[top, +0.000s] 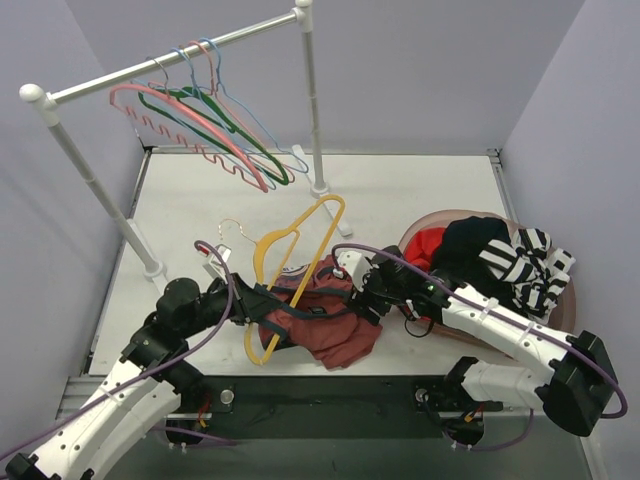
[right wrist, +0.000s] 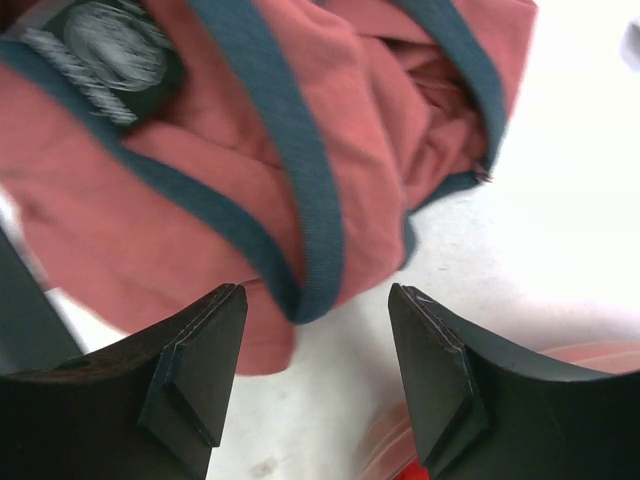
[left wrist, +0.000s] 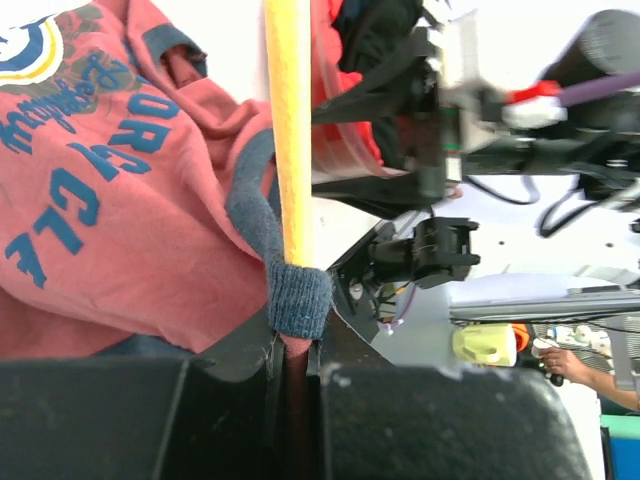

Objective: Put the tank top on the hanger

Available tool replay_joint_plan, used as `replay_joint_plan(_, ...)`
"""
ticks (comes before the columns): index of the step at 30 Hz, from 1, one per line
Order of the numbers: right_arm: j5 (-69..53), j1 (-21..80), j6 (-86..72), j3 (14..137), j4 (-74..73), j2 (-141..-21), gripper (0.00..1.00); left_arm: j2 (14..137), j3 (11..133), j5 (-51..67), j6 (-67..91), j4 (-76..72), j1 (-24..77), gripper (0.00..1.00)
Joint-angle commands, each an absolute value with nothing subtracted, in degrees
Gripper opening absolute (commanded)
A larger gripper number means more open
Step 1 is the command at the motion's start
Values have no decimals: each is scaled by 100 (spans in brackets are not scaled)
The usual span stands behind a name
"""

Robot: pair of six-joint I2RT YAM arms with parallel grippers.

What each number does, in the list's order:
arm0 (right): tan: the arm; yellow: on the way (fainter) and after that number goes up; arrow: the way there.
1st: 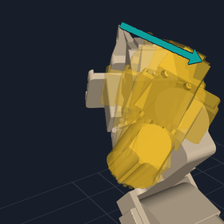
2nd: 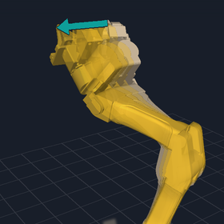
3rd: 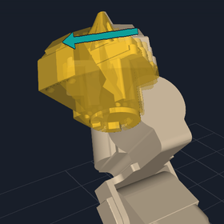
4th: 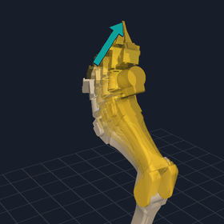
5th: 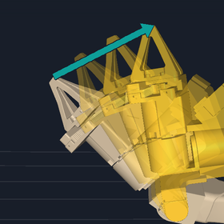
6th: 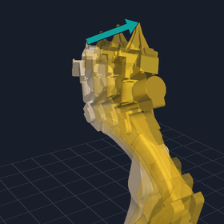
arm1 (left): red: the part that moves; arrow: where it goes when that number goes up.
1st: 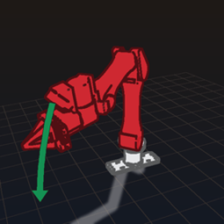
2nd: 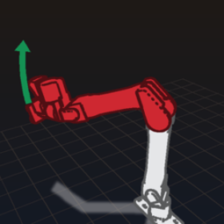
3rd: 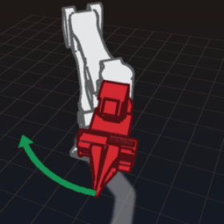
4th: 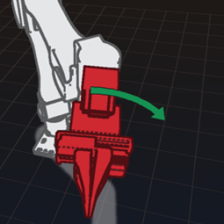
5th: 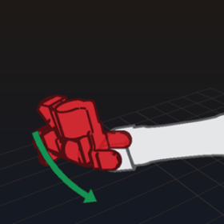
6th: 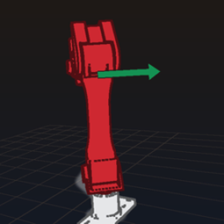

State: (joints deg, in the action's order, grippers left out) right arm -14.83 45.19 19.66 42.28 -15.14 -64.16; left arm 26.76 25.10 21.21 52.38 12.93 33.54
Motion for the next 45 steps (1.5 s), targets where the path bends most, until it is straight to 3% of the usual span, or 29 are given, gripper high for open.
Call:
replay_joint_plan(1, -765, 4526, 2110, 4052, -686, -6513, 59, 2453, 2584, 2144, 5467, 861, 3305, 0)
replay_joint_plan(9, -756, 4535, 2030, 4122, -247, -6899, 57, 2426, 2584, 2188, 5572, 773, 3305, 0)
replay_joint_plan(14, -765, 4544, 1986, 4061, -114, -7005, 48, 2312, 2628, 2145, 5564, 861, 3296, 0)
replay_joint_plan(18, -624, 4150, 1654, 4034, -105, -6987, 36, 2145, 2628, 2118, 5590, 958, 3296, 0)
replay_joint_plan(21, -650, 3544, 1538, 4095, -114, -6970, 19, 2004, 2523, 2320, 5642, 774, 3287, 0)
replay_joint_plan(22, -676, 3333, 1512, 4131, -114, -6952, 5, 1995, 2470, 2442, 5651, 652, 3287, 0)
replay_joint_plan(23, -799, 3227, 1503, 4174, -123, -6917, 0, 1986, 2435, 2522, 5677, 581, 3287, 0)
replay_joint_plan(31, -1379, 2295, 714, 5210, -237, -6811, 0, 2197, 2697, 3575, 4994, 482, 3261, 0)
replay_joint_plan(45, -1732, 1503, 536, 6319, -729, -6680, 0, 3911, 4921, 3428, 1741, 3505, 3217, 0)
